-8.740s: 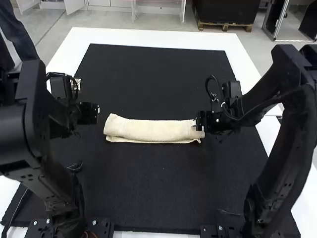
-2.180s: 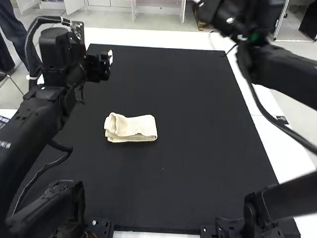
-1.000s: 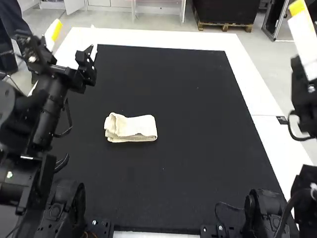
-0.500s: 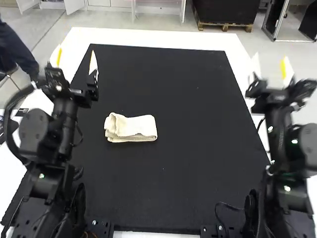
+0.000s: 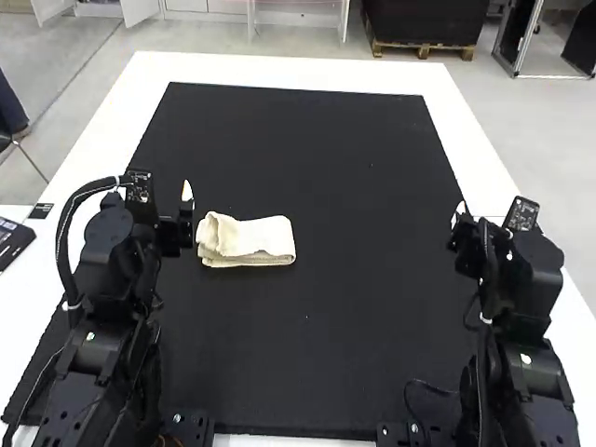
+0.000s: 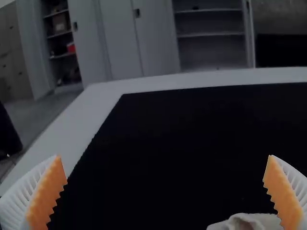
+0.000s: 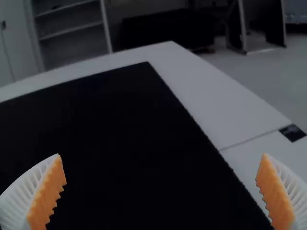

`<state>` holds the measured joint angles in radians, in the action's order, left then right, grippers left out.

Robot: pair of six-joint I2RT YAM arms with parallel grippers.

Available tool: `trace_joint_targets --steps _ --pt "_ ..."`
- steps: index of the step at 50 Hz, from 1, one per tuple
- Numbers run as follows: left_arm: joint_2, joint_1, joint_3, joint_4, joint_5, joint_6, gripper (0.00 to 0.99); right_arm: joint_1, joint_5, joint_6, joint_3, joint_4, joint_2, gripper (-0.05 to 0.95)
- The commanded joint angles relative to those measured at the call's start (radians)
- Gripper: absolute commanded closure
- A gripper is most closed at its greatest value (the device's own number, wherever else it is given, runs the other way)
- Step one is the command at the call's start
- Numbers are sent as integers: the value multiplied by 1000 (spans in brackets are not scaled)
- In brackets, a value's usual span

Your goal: Fold the towel.

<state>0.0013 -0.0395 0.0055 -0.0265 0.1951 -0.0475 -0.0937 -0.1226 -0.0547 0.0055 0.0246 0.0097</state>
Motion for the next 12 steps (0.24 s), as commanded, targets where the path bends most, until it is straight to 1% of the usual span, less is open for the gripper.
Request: trace_joint_targets --steps 1,12 --pt "-4 -8 -4 -6 12 6 30 -12 -29 3 -6 5 -7 -18" --pt "-4 -8 -4 -6 12 6 30 -12 -29 -2 -4 3 -7 -18"
